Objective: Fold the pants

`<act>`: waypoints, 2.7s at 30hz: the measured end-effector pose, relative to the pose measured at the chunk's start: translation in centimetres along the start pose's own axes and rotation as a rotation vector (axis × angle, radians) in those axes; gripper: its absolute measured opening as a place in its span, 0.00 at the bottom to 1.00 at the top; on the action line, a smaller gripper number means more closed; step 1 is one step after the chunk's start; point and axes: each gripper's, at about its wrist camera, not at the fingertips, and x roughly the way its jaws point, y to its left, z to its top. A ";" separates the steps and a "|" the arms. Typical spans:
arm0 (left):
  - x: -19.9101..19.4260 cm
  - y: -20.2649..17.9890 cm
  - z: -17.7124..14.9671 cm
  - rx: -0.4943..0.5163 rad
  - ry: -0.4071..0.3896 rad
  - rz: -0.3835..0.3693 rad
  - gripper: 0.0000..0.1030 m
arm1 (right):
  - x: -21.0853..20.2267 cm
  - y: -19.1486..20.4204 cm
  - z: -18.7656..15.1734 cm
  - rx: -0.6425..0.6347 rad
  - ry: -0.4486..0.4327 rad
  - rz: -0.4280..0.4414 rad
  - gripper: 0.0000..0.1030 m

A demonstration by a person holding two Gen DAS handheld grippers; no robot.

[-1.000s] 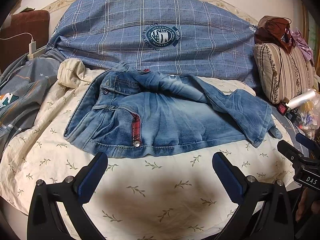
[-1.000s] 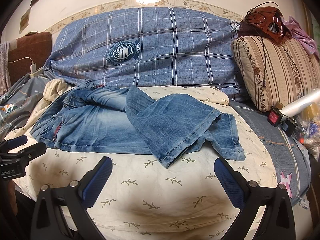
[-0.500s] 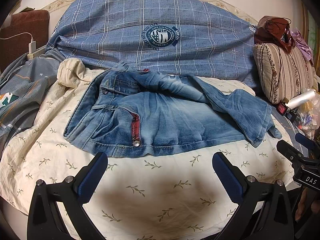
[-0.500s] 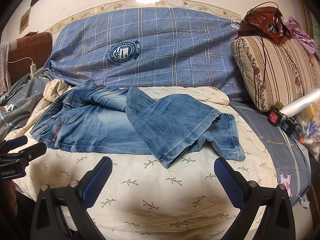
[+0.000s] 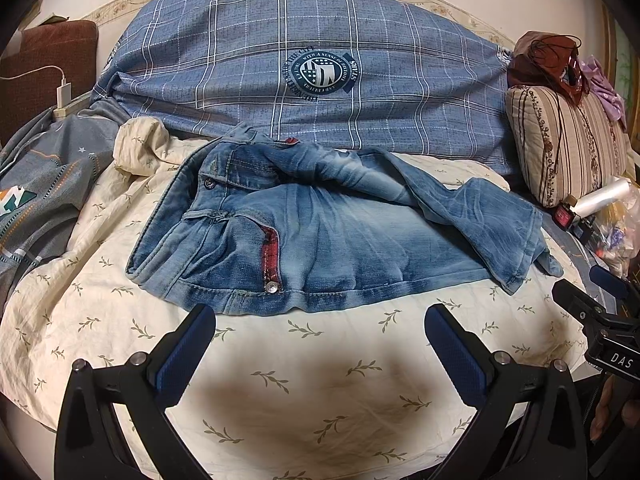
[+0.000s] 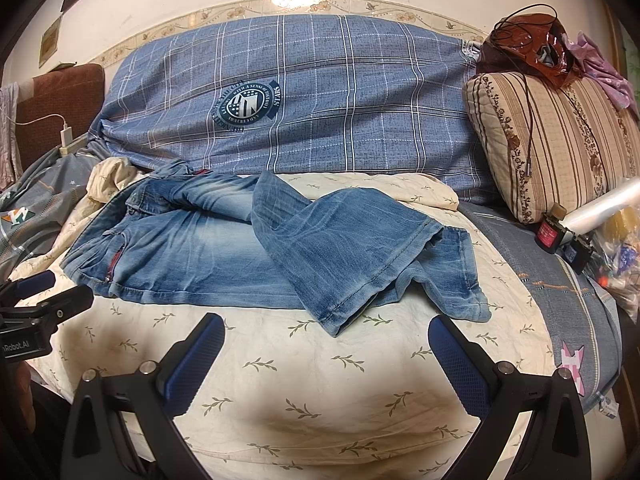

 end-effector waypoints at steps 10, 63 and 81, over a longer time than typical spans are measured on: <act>0.0 0.0 0.0 0.000 0.000 0.000 1.00 | 0.0 0.0 0.0 -0.001 0.000 0.000 1.00; 5.5 14.5 3.3 -0.673 0.196 0.079 0.14 | 13.7 -21.6 -2.7 1.084 0.302 0.395 0.18; 0.0 16.9 -1.9 -0.548 0.310 0.158 0.28 | 9.4 -22.5 -5.5 0.887 0.426 0.257 0.14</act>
